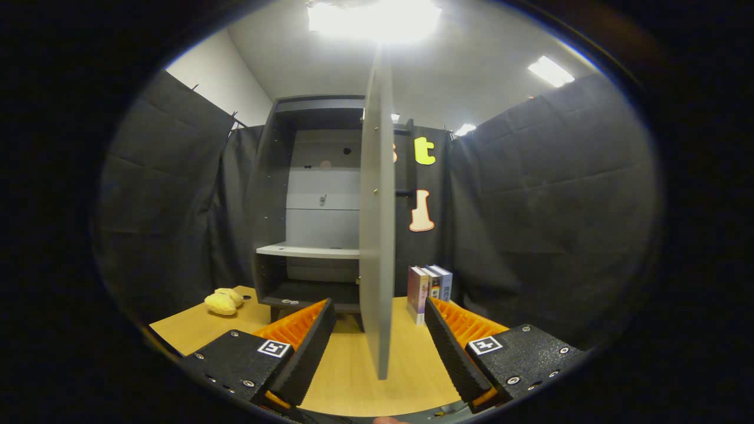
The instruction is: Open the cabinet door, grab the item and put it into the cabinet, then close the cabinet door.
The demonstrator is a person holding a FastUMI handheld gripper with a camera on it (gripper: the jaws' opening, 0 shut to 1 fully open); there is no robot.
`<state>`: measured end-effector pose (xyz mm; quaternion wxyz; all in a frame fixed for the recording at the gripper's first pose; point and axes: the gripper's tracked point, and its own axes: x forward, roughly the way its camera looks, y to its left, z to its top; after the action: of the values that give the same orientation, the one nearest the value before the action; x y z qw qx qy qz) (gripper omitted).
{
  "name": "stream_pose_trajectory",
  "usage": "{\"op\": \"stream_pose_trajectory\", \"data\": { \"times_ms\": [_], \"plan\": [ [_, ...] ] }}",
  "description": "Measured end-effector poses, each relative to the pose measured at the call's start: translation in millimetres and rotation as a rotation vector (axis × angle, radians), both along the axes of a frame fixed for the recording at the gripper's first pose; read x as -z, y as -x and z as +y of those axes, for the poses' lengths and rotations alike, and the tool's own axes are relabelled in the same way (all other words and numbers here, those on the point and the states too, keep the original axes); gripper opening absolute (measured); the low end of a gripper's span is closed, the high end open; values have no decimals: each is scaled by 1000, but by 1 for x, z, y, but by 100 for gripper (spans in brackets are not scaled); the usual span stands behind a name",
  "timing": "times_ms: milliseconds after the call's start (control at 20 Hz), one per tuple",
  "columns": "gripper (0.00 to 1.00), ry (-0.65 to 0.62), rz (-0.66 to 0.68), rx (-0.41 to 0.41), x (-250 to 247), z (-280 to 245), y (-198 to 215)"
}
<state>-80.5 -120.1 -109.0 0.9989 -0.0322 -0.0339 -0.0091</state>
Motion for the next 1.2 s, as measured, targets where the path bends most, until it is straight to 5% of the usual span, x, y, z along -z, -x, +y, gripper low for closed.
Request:
{"op": "stream_pose_trajectory", "data": {
  "times_ms": [400, 850, 950, 1100, 1200],
  "plan": [
    [95, -33, 125, -106, 171, 138, -46],
    [95, -30, 303, -55, 286, 161, -91],
    [86, -21, 317, -87, 290, 164, -94],
    [43, -49, 339, -66, 286, 153, -92],
    [41, -45, 341, -71, 283, 154, -94]
  ]
}}
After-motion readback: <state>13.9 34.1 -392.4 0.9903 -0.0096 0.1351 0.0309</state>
